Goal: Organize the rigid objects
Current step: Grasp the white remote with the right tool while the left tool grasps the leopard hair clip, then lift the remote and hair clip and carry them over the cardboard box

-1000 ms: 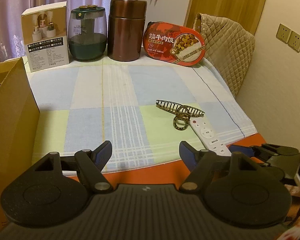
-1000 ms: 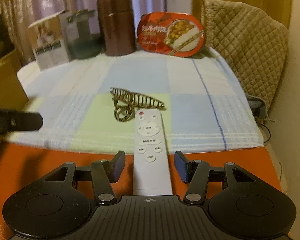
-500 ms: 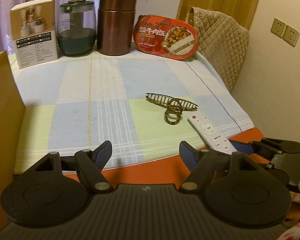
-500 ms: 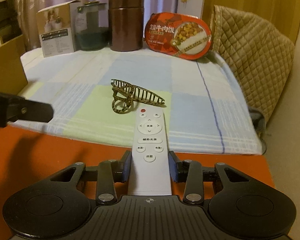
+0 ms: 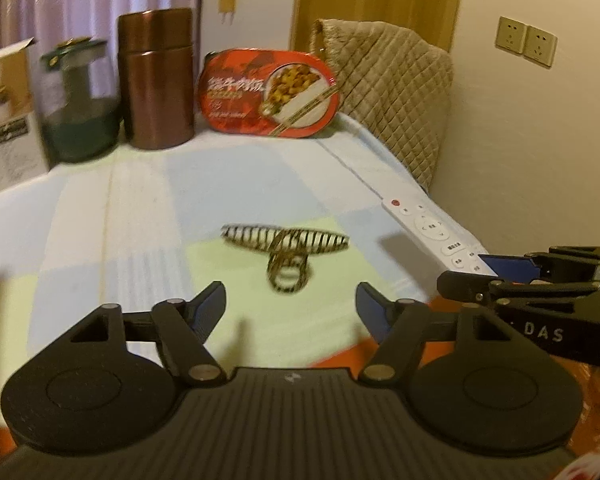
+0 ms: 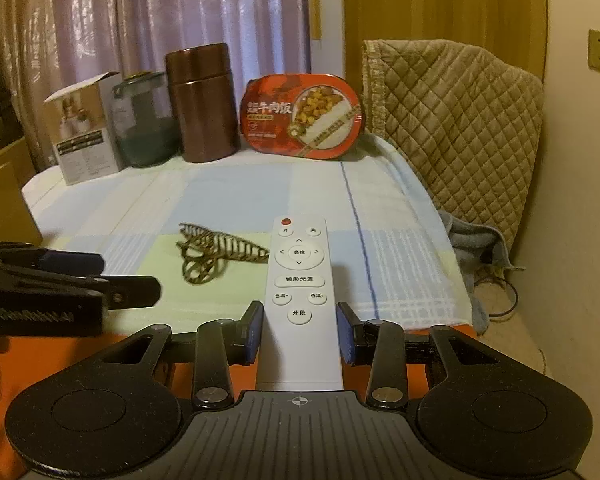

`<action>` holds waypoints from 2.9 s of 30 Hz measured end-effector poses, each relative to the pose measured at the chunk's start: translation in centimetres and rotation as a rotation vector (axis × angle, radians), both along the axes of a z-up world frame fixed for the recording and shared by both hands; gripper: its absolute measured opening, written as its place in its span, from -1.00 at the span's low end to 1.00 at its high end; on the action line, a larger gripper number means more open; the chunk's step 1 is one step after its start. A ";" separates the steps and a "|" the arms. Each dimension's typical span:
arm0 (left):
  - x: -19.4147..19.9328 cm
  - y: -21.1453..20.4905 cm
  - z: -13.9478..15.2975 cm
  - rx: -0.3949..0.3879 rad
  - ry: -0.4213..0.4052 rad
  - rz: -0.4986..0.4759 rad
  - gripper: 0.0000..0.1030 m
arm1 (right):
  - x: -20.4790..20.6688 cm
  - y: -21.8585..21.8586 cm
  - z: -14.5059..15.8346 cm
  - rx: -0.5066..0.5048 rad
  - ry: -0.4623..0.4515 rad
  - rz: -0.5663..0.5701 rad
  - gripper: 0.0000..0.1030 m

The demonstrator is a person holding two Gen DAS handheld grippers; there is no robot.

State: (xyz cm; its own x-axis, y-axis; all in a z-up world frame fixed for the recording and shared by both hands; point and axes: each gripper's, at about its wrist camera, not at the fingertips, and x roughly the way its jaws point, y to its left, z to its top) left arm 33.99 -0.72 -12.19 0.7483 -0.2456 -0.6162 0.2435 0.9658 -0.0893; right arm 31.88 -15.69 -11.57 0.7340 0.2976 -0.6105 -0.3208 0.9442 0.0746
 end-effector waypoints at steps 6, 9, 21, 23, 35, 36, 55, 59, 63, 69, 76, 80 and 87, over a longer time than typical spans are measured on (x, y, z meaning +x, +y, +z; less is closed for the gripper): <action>2.5 -1.6 -1.6 0.016 -0.015 -0.022 -0.01 | 1.5 -1.0 -0.2 0.028 0.016 -0.022 -0.32; 3.7 -2.0 -2.7 0.037 -0.011 -0.002 -0.18 | 1.7 -1.2 -0.4 0.044 0.022 -0.027 -0.32; 4.3 -1.7 -3.2 0.037 0.017 0.034 -0.49 | 1.3 -1.2 -0.9 0.064 0.046 -0.032 -0.32; 3.0 -1.5 -2.9 0.043 0.038 0.053 -0.49 | 1.0 -1.1 -0.8 0.063 0.048 -0.026 -0.32; -7.2 0.0 -1.8 0.030 0.024 0.075 -0.50 | -3.5 -0.4 -0.4 0.074 0.089 0.006 -0.32; -7.4 0.0 -1.9 0.043 0.020 0.072 -0.50 | -3.7 -0.4 -0.5 0.073 0.092 0.006 -0.32; -6.3 0.6 -2.8 0.051 0.012 0.084 -0.49 | -4.3 0.3 -0.4 0.061 0.100 0.019 -0.32; -6.4 0.5 -2.6 0.060 0.033 0.080 -0.50 | -4.3 0.4 -0.3 0.059 0.099 0.019 -0.32; -7.3 0.8 -2.3 0.057 0.053 0.080 -0.51 | -4.5 0.4 0.0 0.060 0.097 0.020 -0.32; -9.3 1.4 -1.5 0.038 0.080 0.086 -0.51 | -5.4 0.7 1.0 0.062 0.092 0.032 -0.32; -12.0 2.1 0.5 0.027 0.077 0.106 -0.51 | -7.3 0.9 2.7 0.059 0.079 0.041 -0.32; -13.5 2.5 2.2 0.020 0.061 0.122 -0.51 | -8.6 1.1 4.1 0.061 0.068 0.045 -0.32; -15.9 3.2 5.6 0.004 0.025 0.148 -0.51 | -11.2 1.3 6.7 0.069 0.047 0.046 -0.32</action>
